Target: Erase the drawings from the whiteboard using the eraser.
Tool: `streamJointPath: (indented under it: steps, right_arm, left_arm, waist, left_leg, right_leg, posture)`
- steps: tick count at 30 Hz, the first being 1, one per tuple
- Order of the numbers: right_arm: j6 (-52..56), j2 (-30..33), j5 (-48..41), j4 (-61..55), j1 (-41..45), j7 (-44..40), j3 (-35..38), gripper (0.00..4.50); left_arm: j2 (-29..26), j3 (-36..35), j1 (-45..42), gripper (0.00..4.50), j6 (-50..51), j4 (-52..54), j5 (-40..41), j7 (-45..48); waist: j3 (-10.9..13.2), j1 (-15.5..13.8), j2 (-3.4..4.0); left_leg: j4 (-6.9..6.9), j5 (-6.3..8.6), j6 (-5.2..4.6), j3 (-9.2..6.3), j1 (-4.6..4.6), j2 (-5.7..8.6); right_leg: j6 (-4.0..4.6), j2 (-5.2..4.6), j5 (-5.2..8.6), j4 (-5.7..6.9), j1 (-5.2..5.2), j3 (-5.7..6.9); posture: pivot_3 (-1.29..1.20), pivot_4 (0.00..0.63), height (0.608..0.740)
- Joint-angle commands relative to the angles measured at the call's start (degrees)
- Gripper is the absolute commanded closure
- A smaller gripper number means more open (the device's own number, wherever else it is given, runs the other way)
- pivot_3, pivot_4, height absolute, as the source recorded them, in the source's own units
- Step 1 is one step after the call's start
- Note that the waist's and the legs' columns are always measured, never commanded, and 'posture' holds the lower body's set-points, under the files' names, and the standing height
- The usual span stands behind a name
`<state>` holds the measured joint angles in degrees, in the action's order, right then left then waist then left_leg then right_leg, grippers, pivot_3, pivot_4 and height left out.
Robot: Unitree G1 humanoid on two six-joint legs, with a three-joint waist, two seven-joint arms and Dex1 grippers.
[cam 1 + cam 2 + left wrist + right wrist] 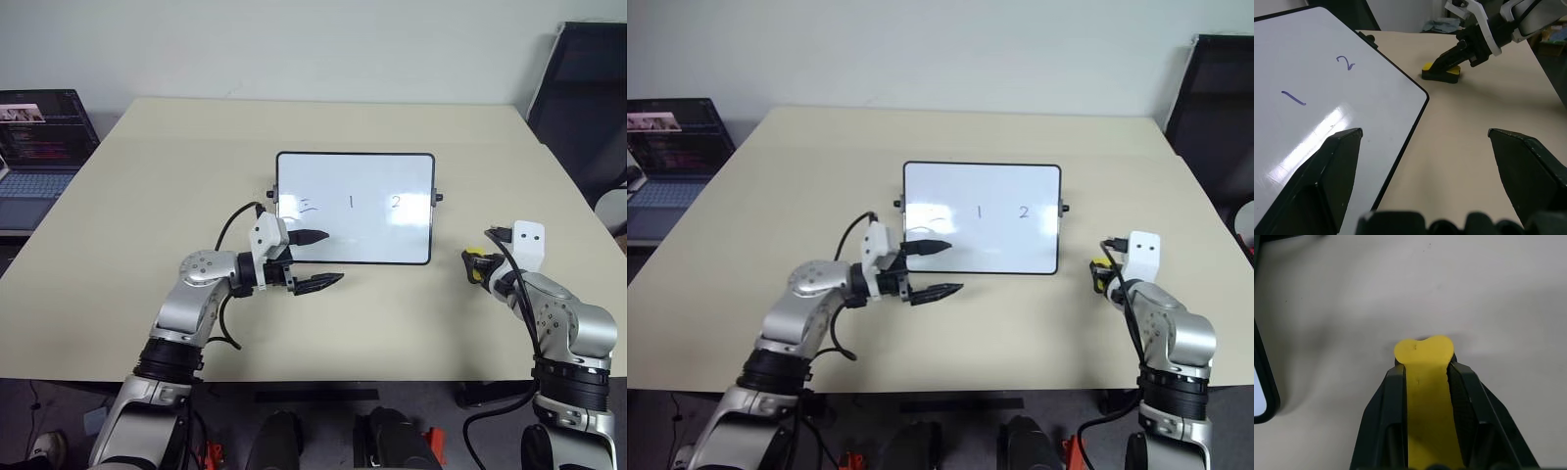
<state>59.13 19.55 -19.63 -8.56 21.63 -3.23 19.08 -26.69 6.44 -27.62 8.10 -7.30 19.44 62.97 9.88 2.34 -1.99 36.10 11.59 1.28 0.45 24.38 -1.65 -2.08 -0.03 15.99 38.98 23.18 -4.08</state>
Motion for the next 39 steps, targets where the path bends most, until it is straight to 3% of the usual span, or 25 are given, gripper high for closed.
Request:
streamJointPath:
  steps: [1,21,39]
  right_arm:
    - [-3.2,1.3,1.4,-1.9,1.4,0.6,0.8,3.63]
    - [-10.1,2.0,5.0,-2.5,3.0,0.9,-0.6,3.63]
    - [-20.7,4.2,9.4,-2.7,5.4,-4.4,-8.5,3.63]
  left_arm:
    - [0.5,-1.2,-1.1,0.0,-0.8,2.3,0.7,-0.7]
    - [2.6,-2.5,-4.2,0.0,-3.0,0.2,-0.5,-5.5]
    - [6.2,-2.3,0.6,0.0,-3.8,3.2,-6.1,-18.9]
  waist:
    - [0.0,0.0,0.0]
    - [0.0,0.0,0.0]
    - [0.0,0.0,0.0]
  left_leg:
    - [0.0,0.0,0.0,0.0,0.0,0.0]
    - [0.0,0.0,0.0,0.0,0.0,0.01]
    - [0.0,0.0,0.0,-0.03,0.0,0.0]
  right_leg:
    - [0.0,0.0,0.0,0.0,0.0,0.0]
    - [0.0,0.0,0.0,0.0,0.0,0.0]
    - [0.0,0.0,-0.01,0.0,0.0,0.0]
  posture:
    - [0.0,0.15,0.74]
    - [0.0,0.15,0.74]
    - [0.0,0.15,0.74]
